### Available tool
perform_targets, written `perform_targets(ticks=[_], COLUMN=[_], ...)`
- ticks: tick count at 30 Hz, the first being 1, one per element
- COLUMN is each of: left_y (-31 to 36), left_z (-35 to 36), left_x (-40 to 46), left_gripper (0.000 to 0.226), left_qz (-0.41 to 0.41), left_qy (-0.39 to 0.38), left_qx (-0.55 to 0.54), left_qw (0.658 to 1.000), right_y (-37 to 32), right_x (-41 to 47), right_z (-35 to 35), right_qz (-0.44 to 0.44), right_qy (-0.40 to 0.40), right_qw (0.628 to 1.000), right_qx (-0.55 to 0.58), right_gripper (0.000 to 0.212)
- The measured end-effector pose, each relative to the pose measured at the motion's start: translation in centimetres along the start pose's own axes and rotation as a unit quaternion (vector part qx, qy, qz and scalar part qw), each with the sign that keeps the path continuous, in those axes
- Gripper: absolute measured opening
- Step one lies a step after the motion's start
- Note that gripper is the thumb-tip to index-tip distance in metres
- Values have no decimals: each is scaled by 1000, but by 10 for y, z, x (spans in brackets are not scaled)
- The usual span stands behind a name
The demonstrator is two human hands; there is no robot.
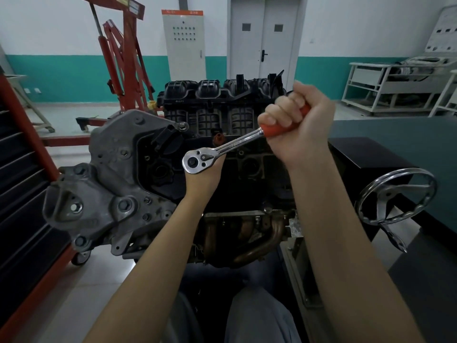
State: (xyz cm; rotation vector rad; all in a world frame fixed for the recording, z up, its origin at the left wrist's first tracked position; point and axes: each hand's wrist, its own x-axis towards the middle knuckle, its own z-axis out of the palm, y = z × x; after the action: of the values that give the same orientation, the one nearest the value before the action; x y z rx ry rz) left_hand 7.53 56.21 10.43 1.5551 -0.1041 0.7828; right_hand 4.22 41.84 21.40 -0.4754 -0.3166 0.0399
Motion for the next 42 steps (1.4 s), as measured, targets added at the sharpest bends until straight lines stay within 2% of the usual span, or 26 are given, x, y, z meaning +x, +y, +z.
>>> perform_targets(ticks=[6,10,13,19,21,25,28,31,36,39,42], left_y=[1,3,-1,-4,-4,-5,-5,-2,-7,-11,-8], left_z=[-1,-1,-1,0,-1,-2,-3,-1,-1,0,2], left_x=[0,2,4,4,3,4,2,1,4,5,3], left_gripper=[56,49,49,42,45,51,55,57,55,50,37], left_qz=[23,6,-2,-5,-7,18,23,30,33,20,9], left_qy=[5,4,-2,-26,-23,-6,-17,-15,-27,-21,-5], left_qx=[-11,-31,-15,-3,-12,-2,-16,-32,-10,-18,-30], left_qw=[1000,1000,1000,1000,1000,1000,999,999,999,999,999], right_y=[39,52,32,-4,-3,14,39,50,16,-1,-3], right_x=[-68,-80,-53,11,13,-23,-69,-85,-40,-5,11], right_z=[-35,-38,-30,-3,1,-15,-36,-44,-30,-11,1], right_qz=[-125,-146,-120,25,33,-62,-116,-133,-85,-15,28], right_qy=[73,60,43,29,21,44,80,89,52,32,23], right_qw=[984,982,989,999,999,996,984,978,993,999,999], right_qx=[99,106,70,-4,-8,39,106,131,67,8,-5], right_gripper=[39,45,42,44,43,33,35,40,32,36,42])
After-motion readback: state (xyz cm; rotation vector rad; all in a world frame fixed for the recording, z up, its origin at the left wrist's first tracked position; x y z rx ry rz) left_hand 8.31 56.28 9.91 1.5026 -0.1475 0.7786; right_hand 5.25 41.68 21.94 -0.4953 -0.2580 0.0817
